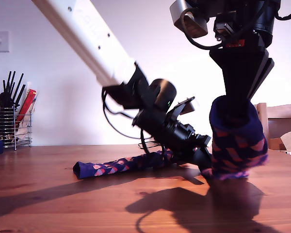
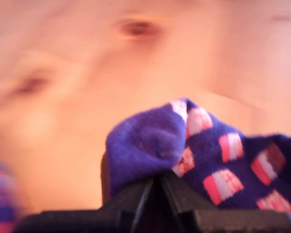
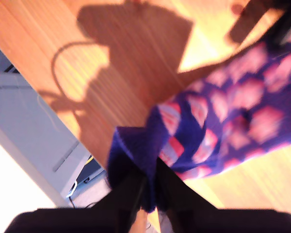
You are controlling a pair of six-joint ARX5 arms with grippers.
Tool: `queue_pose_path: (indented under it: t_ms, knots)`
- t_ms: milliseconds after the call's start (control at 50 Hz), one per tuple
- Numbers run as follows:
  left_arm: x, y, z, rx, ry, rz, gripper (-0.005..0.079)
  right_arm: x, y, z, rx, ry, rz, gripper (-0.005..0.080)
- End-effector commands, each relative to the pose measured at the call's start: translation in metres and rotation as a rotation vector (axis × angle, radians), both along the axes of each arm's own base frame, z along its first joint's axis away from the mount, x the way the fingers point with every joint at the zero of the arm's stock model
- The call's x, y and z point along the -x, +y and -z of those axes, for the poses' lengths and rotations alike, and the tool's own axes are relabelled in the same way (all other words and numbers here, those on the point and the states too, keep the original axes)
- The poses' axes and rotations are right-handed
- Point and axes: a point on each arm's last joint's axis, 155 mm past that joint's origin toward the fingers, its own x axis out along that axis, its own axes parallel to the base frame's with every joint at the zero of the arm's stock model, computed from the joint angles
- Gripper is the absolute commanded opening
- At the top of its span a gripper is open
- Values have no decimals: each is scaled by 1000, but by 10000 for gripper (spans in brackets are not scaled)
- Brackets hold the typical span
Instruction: Fold the socks in front of you. After folding them, place them to the left side.
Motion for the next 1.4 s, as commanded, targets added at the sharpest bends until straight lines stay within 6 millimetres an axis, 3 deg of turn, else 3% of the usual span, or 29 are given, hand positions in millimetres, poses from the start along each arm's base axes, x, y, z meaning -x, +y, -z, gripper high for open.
queue_pose_path:
  t_ms: [0, 220, 460, 580, 740, 900, 1120, 1380]
  knots:
    - [-4, 9, 24, -47, 32, -17, -24, 7, 1, 3, 3, 16, -10, -12]
    - [-12, 27, 29, -104, 20, -24, -24, 5, 6, 2, -7, 1, -20, -12]
    - [-17, 29, 25, -104, 18, -34, -24, 9, 4, 3, 2, 16, -22, -4]
    - [-16, 29, 25, -103, 21, -31, -24, 14, 5, 3, -4, 40, -24, 48]
    - [-13, 26, 24, -93, 24, -19, -24, 25, 7, 3, -17, 84, -22, 178]
    - [-12, 25, 24, -92, 23, -16, -24, 34, 6, 3, 2, 110, -28, 198]
    - [-15, 21, 14, -75, 13, -10, -24, 17, 15, 2, -29, 41, -28, 198]
    - [-19, 15, -24, -59, 18, -1, -23, -25, -8, -1, 4, -87, 48, 198]
